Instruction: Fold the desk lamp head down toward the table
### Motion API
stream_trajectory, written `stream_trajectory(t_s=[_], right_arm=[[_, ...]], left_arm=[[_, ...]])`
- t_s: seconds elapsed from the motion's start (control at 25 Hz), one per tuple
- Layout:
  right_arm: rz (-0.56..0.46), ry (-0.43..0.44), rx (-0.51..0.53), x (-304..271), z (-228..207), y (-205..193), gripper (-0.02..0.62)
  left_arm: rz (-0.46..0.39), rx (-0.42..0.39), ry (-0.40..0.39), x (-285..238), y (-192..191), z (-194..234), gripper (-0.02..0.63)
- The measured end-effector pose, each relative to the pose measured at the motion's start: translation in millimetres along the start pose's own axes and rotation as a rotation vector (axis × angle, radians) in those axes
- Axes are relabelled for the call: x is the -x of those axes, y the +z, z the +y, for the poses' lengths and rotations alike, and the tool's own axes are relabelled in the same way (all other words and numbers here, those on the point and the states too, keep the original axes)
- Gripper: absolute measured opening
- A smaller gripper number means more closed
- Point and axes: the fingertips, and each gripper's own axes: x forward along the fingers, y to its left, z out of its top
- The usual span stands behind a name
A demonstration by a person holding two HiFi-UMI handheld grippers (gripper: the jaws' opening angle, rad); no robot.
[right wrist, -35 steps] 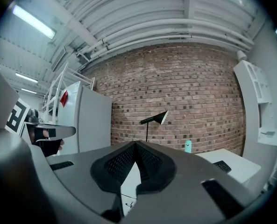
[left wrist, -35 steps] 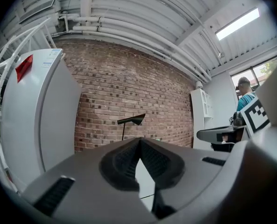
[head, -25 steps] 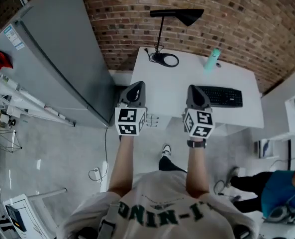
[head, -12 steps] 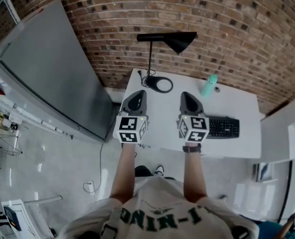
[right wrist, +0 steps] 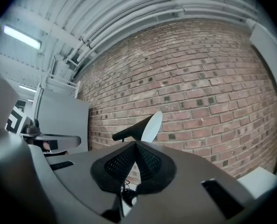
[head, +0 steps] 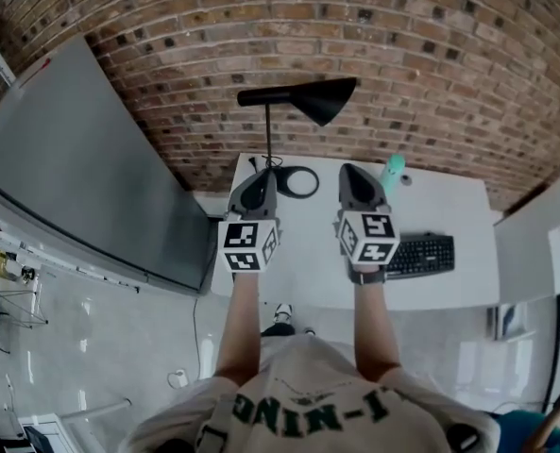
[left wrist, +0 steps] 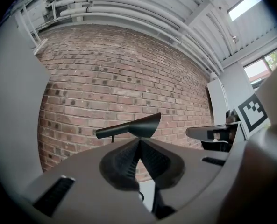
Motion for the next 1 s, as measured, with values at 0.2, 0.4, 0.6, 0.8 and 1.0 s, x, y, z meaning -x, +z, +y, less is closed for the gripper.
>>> stream_trajectory(t_s=[0.2,0.4,0.6,0.8,1.0], right_arm=[[-0.030,-0.017,-0.013,-30.1,-11.0,24.6,0.003],[-0.066,-0.008,-0.035,-58.3,-16.9,42.2,0.003],[-0.099,-0.028,-0.069,-74.8,-25.2,53.1,0.005],[-0.128,-0.024,-0.112,-90.2,-34.7,62.8,0.006],[-0.132,-0.018,-0.126,-102.0,-43.9,67.2,0.079]], left_arm=[[-0.019,0.012,-0.039,-34.9,10.8,11.3,-0.003],[-0.034,0.008,-0.083,-62.1,18.4,13.2,-0.003],[-0.043,-0.006,-0.131,-85.7,25.7,15.2,-0.003],[-0.073,-0.009,-0.155,-104.2,40.0,19.5,-0.003],[-0.076,-0.006,-0.181,-121.0,40.1,19.2,-0.003]])
